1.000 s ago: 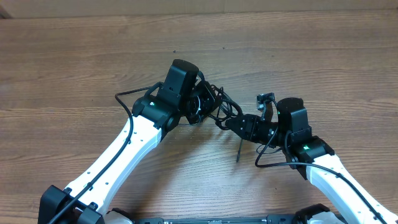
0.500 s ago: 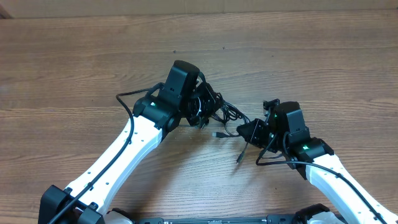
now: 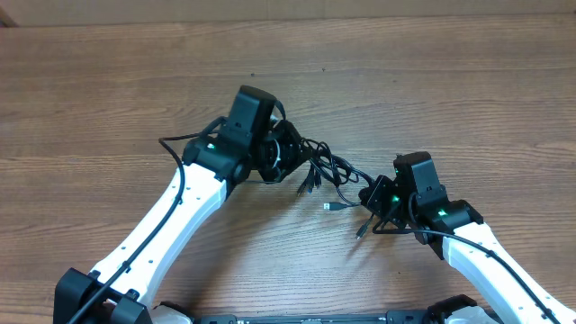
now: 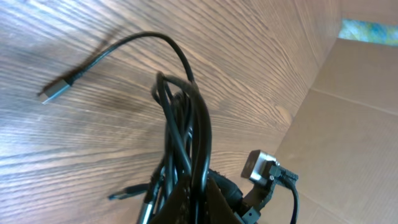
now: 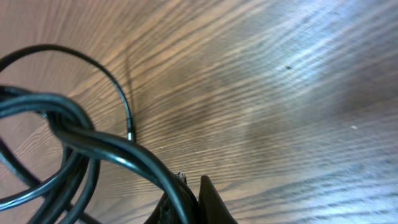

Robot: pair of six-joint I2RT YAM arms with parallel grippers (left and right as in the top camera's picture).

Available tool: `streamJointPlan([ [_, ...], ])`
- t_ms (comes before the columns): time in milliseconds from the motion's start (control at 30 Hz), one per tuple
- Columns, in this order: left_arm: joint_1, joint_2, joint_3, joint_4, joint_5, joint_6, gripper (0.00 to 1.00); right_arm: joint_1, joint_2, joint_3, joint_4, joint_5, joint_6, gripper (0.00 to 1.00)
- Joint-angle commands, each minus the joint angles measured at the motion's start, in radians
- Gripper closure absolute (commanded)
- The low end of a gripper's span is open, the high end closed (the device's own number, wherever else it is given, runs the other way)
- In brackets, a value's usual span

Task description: Untangle cables

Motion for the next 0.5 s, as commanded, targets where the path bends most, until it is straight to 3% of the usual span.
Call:
streamJointPlan([
  [0,0.087,-0.029,0.029,-0.014,0.041,0.074,0.96,-0.029,0.003,0.005,-0.043,0.114,0.052,0.96],
  [167,0.171,-0.029,0.029,-0.069,0.097,0.165,0.96,-0.075,0.003,0.005,-0.077,0.112,0.051,0.96],
  [467,0.238,-0.029,0.029,-0.165,0.083,0.225,0.96,-0.080,0.003,0.005,-0.077,0.111,0.051,0.96],
])
